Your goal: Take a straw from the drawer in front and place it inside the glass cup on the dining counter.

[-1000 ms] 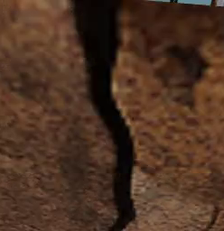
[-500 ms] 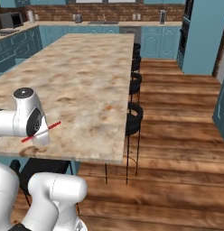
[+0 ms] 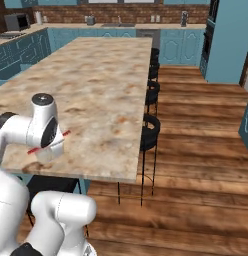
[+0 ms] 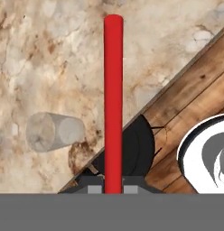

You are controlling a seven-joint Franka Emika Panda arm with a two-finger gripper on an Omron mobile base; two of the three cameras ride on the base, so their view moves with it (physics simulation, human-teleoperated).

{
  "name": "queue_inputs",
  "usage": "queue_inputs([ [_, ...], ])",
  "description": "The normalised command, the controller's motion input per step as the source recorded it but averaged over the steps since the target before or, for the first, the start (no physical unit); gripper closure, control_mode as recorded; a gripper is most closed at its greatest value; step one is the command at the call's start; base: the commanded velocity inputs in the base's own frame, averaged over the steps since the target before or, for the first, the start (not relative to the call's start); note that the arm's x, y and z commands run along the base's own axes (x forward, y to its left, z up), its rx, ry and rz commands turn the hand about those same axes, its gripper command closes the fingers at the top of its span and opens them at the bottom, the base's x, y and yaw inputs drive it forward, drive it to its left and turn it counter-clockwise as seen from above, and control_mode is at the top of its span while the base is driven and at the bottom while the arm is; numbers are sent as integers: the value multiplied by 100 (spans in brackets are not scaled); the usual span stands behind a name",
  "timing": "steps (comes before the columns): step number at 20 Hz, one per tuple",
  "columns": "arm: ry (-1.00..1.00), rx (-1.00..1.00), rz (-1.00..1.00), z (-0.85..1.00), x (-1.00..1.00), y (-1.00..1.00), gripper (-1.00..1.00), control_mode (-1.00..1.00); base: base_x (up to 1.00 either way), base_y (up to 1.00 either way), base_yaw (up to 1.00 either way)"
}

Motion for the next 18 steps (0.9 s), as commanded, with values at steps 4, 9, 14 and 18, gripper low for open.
queue_inputs([
  [4, -2, 23, 46, 47, 19, -44, 100, -100, 0, 0, 0],
  [9, -16, 19, 47, 21, 34, -7, 100, -100, 0, 0, 0],
  [14, -29, 13, 39, 6, 26, 21, 100, -100, 0, 0, 0],
  [18, -34, 11, 32, 9, 20, 35, 100, -100, 0, 0, 0],
])
